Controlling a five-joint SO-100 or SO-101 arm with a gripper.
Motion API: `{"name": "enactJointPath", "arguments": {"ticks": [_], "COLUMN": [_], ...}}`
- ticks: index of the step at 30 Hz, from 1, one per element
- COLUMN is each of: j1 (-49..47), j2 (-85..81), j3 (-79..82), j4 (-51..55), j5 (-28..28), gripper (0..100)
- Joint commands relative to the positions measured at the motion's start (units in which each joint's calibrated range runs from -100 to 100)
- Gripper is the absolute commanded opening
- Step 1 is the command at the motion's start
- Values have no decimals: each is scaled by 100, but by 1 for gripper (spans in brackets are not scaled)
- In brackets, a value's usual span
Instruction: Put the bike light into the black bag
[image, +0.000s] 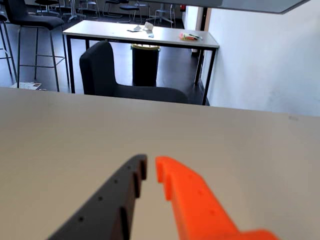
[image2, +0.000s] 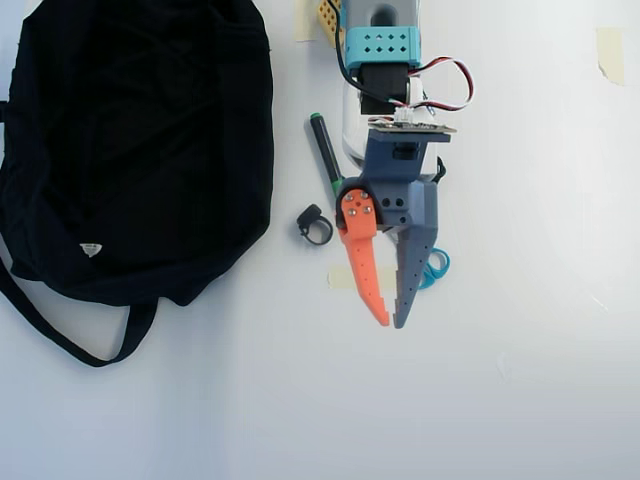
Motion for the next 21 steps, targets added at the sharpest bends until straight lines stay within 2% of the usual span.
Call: {"name": "enactJointPath", "arguments": {"ticks": [1,4,8,14,15,21], "j1": [-99,-92,-84,-99,-107,-167], "j2": [-146,-154,-254,-635,-727,-901], "j3": [47,92,-70,-339,-411,-761], "j4": [24,136,928,2754,3340,5157], "j5": [32,32,32,32,85,504], "gripper": [2,2,2,2,2,2]}}
